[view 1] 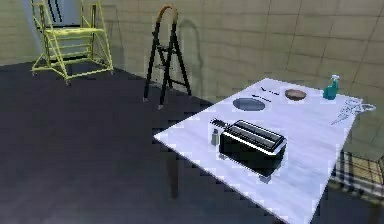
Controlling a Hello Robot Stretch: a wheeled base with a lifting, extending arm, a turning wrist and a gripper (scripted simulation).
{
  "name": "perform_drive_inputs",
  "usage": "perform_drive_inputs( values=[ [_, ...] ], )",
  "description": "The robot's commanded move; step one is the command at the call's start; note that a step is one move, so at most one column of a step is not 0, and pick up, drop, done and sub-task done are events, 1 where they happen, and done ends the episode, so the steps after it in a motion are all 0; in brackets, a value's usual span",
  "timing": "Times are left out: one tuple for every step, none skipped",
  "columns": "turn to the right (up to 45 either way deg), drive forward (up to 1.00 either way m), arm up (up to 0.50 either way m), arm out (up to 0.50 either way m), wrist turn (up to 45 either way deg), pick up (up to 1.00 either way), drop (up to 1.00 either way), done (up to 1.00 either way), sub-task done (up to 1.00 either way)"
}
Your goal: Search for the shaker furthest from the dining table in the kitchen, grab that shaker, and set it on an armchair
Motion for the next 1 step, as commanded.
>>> perform_drive_inputs(
  values=[
    [-45.0,0.0,0.0,0.0,0.0,0.0,0.0,0.0,0.0]
  ],
)
